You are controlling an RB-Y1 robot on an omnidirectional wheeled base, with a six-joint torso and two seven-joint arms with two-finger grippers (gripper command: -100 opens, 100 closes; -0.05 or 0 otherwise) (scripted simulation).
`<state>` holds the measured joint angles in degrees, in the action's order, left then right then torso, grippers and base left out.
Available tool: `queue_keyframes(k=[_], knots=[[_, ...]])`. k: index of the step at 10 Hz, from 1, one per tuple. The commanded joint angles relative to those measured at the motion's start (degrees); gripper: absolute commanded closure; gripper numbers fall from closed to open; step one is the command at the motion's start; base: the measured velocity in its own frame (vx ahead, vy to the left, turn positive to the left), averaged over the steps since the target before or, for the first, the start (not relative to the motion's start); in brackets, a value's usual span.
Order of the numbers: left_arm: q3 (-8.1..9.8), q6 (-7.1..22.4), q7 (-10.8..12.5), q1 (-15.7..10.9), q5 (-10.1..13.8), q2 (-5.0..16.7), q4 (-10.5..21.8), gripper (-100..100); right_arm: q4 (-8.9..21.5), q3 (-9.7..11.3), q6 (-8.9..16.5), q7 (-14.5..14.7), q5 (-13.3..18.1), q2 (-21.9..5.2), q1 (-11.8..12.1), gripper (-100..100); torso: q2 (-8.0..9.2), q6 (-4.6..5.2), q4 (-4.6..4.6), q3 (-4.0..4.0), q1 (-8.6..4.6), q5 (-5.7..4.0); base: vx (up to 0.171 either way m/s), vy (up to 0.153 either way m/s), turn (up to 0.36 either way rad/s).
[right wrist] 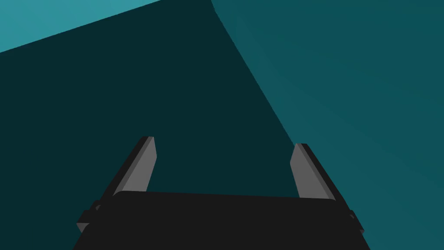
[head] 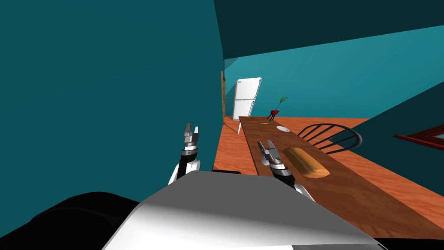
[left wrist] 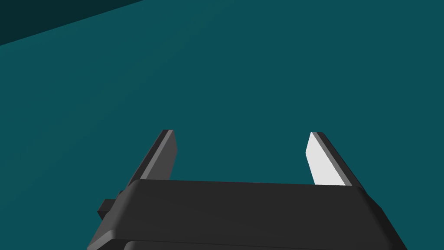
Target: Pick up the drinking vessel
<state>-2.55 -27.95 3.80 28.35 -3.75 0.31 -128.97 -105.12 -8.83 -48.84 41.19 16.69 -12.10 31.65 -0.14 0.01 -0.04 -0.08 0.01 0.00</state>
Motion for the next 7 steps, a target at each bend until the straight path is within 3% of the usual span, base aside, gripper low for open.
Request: queue_keyframes(k=[1, 2, 4, 5, 6, 7], knots=[[0.0, 0.0, 0.0, 0.0, 0.0, 0.0, 0.0, 0, 0.7, -0.4, -0.3, 2.9, 0.9, -0.3, 0.3, -100, 0.0, 0.0, 0.0, 0.0, 0.0, 0.0, 0.035, -0.002, -0.004], [0.0, 0.0, 0.0, 0.0, 0.0, 0.0, 0.0, 0, 3.4, -1.4, -1.7, 4.6, 2.5, -0.8, 0.7, -100, 0.01, -0.01, 0.01, 0.01, -0.01, 0.0, 0.043, -0.002, -0.003], [0.0, 0.0, 0.0, 0.0, 0.0, 0.0, 0.0, 0, 3.4, -1.4, -1.7, 6.7, 2.5, -0.8, 0.7, -100, 0.0, -0.01, 0.0, 0.0, -0.01, 0.0, 0.028, 0.001, -0.001], [0.0, 0.0, 0.0, 0.0, 0.0, 0.0, 0.0, 0, 6.3, -2.4, -3.2, 9.1, 4.2, -1.3, 1.2, -100, 0.06, -0.01, 0.02, 0.03, 0.0, 0.01, 0.033, -0.001, -0.007], [0.0, 0.0, 0.0, 0.0, 0.0, 0.0, 0.0, 0, 6.3, -2.4, -3.2, 10.3, 4.2, -1.3, 1.2, -100, 0.04, 0.0, 0.01, 0.02, -0.02, 0.0, 0.036, -0.001, -0.006], [0.0, 0.0, 0.0, 0.0, 0.0, 0.0, 0.0, 0, 9.0, -3.4, -4.6, 12.2, 6.0, -1.9, 1.7, -100, 0.03, -0.01, 0.01, 0.02, -0.01, 0.0, 0.046, 0.002, -0.007]])
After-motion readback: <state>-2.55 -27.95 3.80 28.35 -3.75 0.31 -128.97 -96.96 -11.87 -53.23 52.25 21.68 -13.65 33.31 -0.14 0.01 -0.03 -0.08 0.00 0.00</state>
